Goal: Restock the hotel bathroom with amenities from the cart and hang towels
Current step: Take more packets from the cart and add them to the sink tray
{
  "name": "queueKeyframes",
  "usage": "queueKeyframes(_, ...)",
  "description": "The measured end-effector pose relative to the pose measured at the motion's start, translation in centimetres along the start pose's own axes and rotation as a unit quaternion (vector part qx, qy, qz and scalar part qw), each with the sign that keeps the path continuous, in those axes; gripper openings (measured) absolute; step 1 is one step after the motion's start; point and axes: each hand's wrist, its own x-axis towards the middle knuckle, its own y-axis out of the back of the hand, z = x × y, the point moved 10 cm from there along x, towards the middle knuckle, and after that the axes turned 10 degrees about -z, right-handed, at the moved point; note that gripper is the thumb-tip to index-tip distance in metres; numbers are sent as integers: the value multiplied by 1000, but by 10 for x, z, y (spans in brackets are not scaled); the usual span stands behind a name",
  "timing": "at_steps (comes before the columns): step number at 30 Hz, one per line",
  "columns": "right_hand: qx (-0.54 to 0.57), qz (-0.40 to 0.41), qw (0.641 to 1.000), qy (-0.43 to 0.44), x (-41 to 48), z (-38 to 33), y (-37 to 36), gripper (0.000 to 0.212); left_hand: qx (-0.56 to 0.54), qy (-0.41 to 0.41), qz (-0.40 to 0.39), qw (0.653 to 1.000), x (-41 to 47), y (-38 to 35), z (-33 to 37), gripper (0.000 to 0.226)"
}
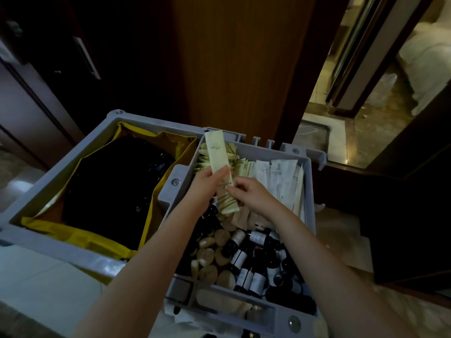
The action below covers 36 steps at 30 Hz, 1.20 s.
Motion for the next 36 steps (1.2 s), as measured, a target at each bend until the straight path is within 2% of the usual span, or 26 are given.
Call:
queueKeyframes(5,25,-31,999,-32,11,12,-9,18,33,2,54,998,-6,33,-1,20)
queueKeyframes(7,31,17,997,-73,17,31,7,10,31,10,78,996,-8,47,-3,23)
queueKeyframes(9,-12,94,988,-124,23,52,32,9,28,23,96,995,-11,58,-5,26)
queueKeyframes(11,-66,140,973,-169,28,62,48,18,12,34,101,994,-12,65,-7,24)
queueKeyframes(13,-122,141,961,-204,35,65,48,19,-3,38,99,994,-12,68,-8,17)
queueKeyframes(16,-203,135,936,-254,44,65,41,18,3,33,103,994,-13,72,-7,22)
queueKeyframes(21,-203,146,915,-318,48,69,32,16,15,42,114,992,-17,78,-9,40)
queueKeyframes(29,-138,148,910,-363,46,75,25,16,43,36,130,990,-20,77,-5,32)
queueKeyframes(32,-127,140,918,-350,46,75,27,9,45,22,115,992,-18,73,-3,17)
queueKeyframes(36,-137,146,935,-292,45,70,38,8,67,13,119,991,-19,71,0,18)
